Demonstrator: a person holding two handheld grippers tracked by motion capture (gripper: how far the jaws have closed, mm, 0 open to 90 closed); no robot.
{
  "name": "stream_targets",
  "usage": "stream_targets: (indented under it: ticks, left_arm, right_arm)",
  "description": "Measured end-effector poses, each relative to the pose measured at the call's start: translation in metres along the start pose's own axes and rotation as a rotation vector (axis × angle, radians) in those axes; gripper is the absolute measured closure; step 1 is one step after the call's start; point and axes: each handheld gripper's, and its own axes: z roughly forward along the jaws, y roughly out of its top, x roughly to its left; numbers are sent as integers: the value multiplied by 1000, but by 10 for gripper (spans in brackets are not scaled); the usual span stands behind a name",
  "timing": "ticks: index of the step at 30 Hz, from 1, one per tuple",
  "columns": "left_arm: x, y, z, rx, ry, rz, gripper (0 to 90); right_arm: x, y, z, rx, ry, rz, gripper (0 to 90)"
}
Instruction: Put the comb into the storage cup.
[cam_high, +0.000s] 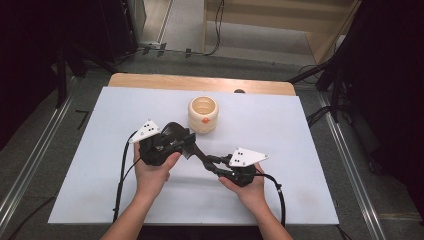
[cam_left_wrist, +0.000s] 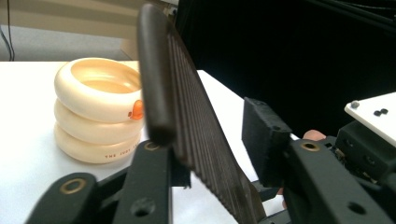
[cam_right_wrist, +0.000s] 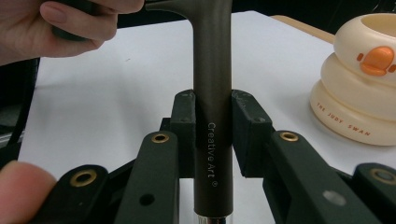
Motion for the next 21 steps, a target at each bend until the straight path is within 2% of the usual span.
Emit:
stream_targets:
  ticks: [7, 15, 21]
  left_arm:
    - [2, 0, 0, 7, -11, -19, 750]
    - [3, 0, 1, 4, -41, -39, 795]
    - [5, 1, 1, 2, -116, -59, 838]
  right_arm:
    - [2, -2, 1, -2, -24, -12, 703]
    - [4, -3, 3, -3, -51, -28, 702]
    - [7, -4, 6, -2, -78, -41, 698]
